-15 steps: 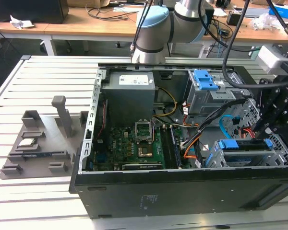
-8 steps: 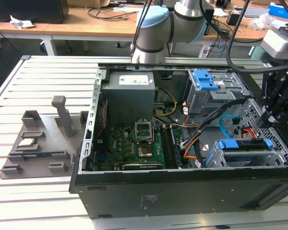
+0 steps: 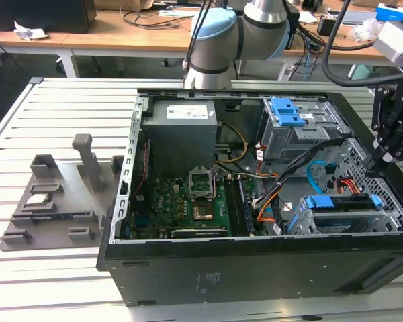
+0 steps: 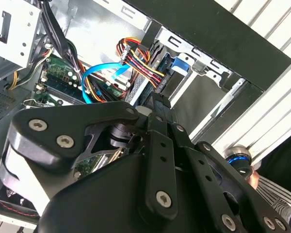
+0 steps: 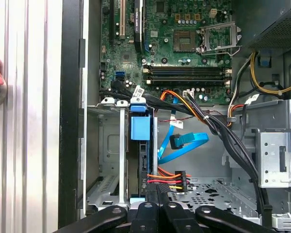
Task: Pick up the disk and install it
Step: 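Insert the first disk wire, then insert the second disk wire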
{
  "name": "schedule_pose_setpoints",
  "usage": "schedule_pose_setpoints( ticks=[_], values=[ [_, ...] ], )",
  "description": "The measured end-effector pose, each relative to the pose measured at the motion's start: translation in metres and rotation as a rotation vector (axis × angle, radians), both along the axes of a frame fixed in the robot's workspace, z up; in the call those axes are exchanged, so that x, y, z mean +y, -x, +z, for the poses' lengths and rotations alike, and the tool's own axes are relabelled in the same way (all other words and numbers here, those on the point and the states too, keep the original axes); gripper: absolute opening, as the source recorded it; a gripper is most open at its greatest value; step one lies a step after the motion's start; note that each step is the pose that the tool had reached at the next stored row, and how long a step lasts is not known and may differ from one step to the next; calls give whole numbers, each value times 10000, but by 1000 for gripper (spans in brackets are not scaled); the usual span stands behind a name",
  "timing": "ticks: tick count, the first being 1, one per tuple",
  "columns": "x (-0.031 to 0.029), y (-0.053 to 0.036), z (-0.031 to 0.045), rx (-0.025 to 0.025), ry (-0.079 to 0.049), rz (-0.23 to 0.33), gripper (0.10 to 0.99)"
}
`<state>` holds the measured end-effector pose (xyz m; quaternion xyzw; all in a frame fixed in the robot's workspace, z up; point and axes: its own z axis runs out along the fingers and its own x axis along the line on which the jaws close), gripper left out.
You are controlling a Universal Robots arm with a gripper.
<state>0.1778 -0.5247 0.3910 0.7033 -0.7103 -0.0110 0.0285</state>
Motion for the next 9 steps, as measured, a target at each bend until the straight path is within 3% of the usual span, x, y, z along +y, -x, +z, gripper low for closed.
schedule_pose_setpoints(
  ticks=[9],
  values=[
    [0,0,6,0,-1,0,106]
  ],
)
